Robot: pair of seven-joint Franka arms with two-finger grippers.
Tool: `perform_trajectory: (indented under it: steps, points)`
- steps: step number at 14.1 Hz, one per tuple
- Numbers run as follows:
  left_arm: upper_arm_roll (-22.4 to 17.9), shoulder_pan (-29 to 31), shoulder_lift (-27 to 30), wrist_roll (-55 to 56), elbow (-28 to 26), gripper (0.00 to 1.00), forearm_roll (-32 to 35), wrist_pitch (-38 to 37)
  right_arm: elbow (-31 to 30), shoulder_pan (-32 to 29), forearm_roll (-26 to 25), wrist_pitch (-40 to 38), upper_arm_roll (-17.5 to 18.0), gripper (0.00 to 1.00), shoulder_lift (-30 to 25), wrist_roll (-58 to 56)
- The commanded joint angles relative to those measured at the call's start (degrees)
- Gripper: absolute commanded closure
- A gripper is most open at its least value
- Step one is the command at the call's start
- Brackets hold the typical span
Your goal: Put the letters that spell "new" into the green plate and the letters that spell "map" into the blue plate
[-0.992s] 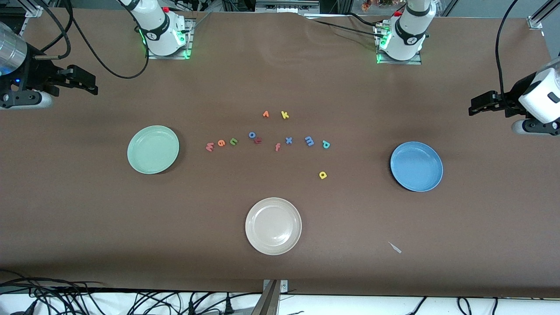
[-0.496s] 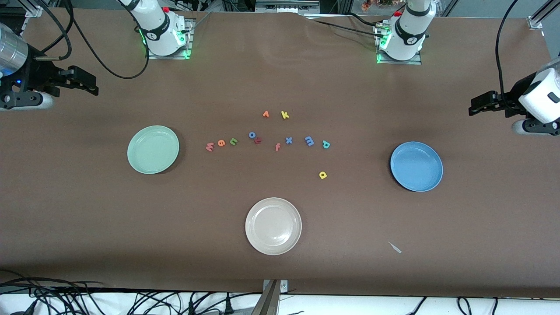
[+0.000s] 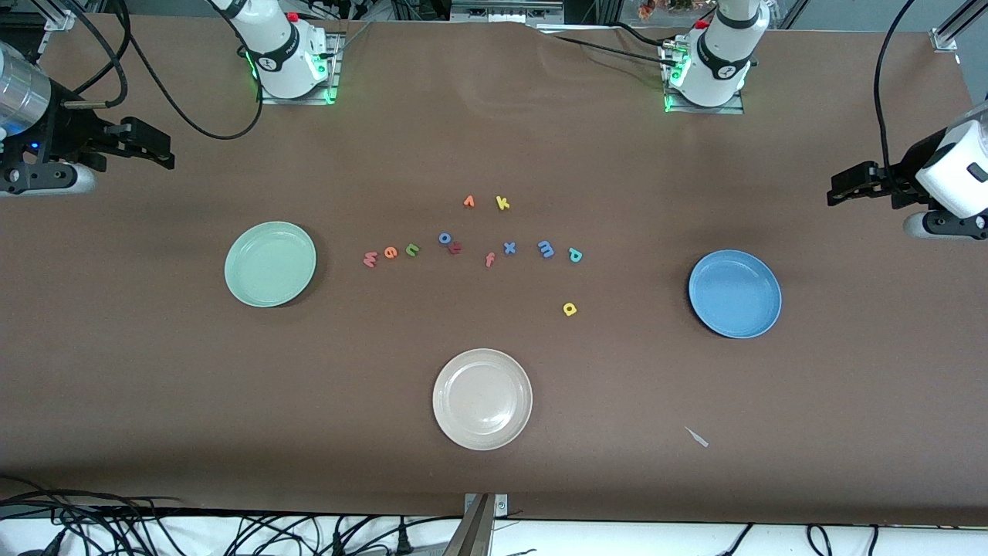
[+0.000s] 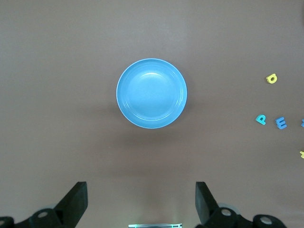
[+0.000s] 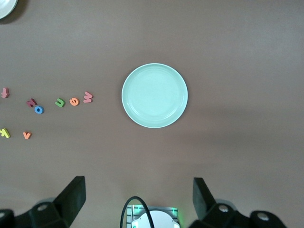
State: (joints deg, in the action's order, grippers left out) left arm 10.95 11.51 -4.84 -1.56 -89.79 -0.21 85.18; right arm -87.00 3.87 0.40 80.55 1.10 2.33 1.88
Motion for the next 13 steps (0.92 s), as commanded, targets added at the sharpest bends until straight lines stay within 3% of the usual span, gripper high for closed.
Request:
perform_trajectory:
  steps: [1,13]
  points:
    - [0.57,0.35,0.18,-0.29,-0.03,0.0,1.09,0.51,-0.27,-0.18,0.65,0.22,0.21,0.0,-0.22,-0.57]
    - [0.48,0.35,0.09,-0.38,-0.47,0.0,1.17,3.24,-0.71,-0.18,0.56,0.4,0.3,0.0,-0.31,-0.57]
